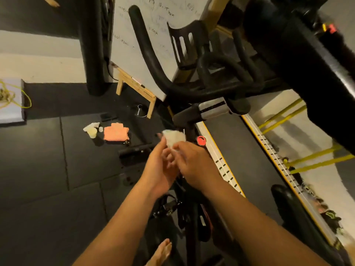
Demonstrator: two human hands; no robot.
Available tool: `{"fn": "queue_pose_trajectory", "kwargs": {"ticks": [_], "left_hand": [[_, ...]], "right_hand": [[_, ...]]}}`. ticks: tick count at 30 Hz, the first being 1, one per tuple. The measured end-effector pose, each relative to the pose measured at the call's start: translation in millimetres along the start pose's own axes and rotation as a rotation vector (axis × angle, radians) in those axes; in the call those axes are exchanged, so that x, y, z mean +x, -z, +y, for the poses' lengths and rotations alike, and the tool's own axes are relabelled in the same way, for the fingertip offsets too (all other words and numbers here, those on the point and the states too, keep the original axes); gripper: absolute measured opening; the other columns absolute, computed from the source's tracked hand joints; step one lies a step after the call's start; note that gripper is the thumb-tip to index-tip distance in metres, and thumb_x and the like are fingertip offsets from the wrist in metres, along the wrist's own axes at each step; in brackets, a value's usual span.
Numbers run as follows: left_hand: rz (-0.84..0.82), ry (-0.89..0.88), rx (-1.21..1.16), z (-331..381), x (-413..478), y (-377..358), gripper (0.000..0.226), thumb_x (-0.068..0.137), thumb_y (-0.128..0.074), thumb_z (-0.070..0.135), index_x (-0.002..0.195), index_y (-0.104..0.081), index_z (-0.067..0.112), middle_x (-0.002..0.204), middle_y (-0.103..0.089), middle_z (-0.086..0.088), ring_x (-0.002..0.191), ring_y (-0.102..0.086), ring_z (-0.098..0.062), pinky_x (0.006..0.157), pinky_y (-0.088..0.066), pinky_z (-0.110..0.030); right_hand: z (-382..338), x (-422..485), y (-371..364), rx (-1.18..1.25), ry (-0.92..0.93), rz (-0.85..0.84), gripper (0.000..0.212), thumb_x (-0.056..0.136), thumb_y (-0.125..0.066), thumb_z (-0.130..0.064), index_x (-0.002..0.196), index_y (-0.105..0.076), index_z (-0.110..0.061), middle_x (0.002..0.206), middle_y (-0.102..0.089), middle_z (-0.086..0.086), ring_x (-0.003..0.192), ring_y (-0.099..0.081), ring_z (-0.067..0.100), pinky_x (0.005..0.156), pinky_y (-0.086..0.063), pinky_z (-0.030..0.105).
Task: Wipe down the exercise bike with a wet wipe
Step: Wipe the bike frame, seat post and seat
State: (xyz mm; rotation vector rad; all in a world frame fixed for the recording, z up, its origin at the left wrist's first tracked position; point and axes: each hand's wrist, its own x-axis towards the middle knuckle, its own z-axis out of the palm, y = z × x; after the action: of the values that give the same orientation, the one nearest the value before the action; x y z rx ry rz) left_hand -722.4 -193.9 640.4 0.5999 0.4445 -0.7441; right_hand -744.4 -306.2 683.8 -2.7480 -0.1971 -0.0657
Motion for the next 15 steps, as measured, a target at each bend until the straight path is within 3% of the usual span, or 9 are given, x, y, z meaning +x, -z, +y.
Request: {"fn": "queue_pose_trajectory", "kwargs": {"ticks": [1,4,5,7,10,12,14,15], "left_hand": [[-0.007,0.036,-0.047,-4,12,-12,0.056,0.093,-0.054,0.053,0.120,-0.067,0.006,0.111,-0.069,-0.011,0.104,-0.065,-0.023,0.096,-0.048,-0.033],[0.137,0.013,-0.074,-28,57,-34,0.041,0.096,-0.055,0.046,0.112,-0.067,0.010,0.092,-0.075,-0.009,0.083,-0.073,-0.024,0.070,-0.055,-0.035],[0.192,-0.032,-0.065,-34,73,-39,0.036,0.098,-0.054,0.043,0.110,-0.066,0.012,0.094,-0.074,-0.011,0.085,-0.072,-0.026,0.070,-0.055,-0.036],[0.319,-0.159,-0.052,-44,108,-44,0.026,0.101,-0.050,0.037,0.107,-0.063,0.015,0.102,-0.070,-0.011,0.094,-0.068,-0.028,0.083,-0.055,-0.040],[0.427,-0.370,0.082,-49,158,-35,0.023,0.101,-0.045,0.032,0.104,-0.062,0.018,0.102,-0.066,-0.005,0.100,-0.063,-0.024,0.096,-0.049,-0.041],[0.399,-0.429,0.228,-54,188,-36,0.033,0.095,-0.041,0.051,0.099,-0.058,0.023,0.107,-0.060,-0.005,0.108,-0.058,-0.027,0.101,-0.044,-0.047],[0.353,-0.434,0.486,-62,217,-46,0.056,0.082,-0.026,0.074,0.112,-0.047,0.030,0.121,-0.052,-0.002,0.121,-0.050,-0.027,0.111,-0.035,-0.049],[0.329,-0.431,0.586,-63,230,-55,0.058,0.083,-0.020,0.074,0.116,-0.042,0.032,0.128,-0.050,-0.002,0.127,-0.046,-0.025,0.116,-0.030,-0.047]], "right_hand": [[11,2,-1,-0.001,0.034,-0.074,0.021,0.098,-0.051,-0.021,0.115,-0.062,-0.016,0.110,-0.066,0.001,0.097,-0.061,0.016,0.082,-0.049,0.027],[51,8,3,0.028,0.060,-0.238,0.027,0.098,-0.049,-0.019,0.123,-0.057,-0.018,0.124,-0.060,-0.003,0.109,-0.056,0.011,0.096,-0.049,0.030],[65,10,5,0.018,0.079,-0.257,0.033,0.097,-0.049,-0.019,0.129,-0.055,-0.020,0.132,-0.056,-0.004,0.117,-0.052,0.010,0.101,-0.045,0.027],[94,10,9,-0.029,0.088,-0.258,0.044,0.096,-0.051,-0.022,0.140,-0.048,-0.023,0.144,-0.046,-0.005,0.130,-0.044,0.010,0.107,-0.035,0.022],[141,15,11,-0.030,-0.015,-0.265,0.043,0.095,-0.056,-0.022,0.137,-0.052,-0.023,0.135,-0.055,-0.002,0.122,-0.053,0.014,0.104,-0.040,0.024],[165,32,13,0.132,-0.247,-0.146,0.030,0.095,-0.055,-0.021,0.125,-0.060,-0.022,0.120,-0.064,-0.004,0.112,-0.060,0.013,0.100,-0.046,0.031],[184,59,13,0.535,-0.620,-0.053,0.021,0.097,-0.049,-0.016,0.114,-0.062,-0.018,0.111,-0.065,0.000,0.108,-0.062,0.019,0.095,-0.050,0.036],[189,71,14,0.813,-0.779,-0.047,0.022,0.099,-0.043,-0.011,0.115,-0.058,-0.013,0.111,-0.064,0.007,0.104,-0.063,0.023,0.092,-0.051,0.038]]}}
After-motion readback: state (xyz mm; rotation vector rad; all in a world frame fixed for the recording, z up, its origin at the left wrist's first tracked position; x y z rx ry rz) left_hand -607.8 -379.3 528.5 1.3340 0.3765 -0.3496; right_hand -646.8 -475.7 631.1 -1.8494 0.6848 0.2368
